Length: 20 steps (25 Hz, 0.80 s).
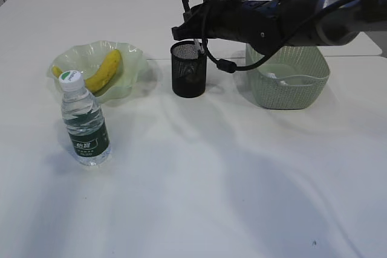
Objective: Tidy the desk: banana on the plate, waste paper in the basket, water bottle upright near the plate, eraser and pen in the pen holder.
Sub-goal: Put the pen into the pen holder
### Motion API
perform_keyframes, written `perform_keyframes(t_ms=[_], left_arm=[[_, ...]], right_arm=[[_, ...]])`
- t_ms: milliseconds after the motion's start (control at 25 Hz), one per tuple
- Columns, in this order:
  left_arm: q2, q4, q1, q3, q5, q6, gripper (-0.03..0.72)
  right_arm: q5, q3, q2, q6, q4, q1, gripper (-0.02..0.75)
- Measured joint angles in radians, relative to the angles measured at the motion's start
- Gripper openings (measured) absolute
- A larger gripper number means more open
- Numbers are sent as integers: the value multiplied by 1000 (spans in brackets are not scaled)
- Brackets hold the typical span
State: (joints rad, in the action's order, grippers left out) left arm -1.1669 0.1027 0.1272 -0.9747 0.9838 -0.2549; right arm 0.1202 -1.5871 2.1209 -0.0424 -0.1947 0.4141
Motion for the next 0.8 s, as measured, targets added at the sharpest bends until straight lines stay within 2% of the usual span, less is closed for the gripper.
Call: perform_keyframes(t_ms=[800], left_arm=[[0, -3, 0, 0, 0, 0, 384]], right_arm=[[169, -153, 191, -10, 0, -40, 45]])
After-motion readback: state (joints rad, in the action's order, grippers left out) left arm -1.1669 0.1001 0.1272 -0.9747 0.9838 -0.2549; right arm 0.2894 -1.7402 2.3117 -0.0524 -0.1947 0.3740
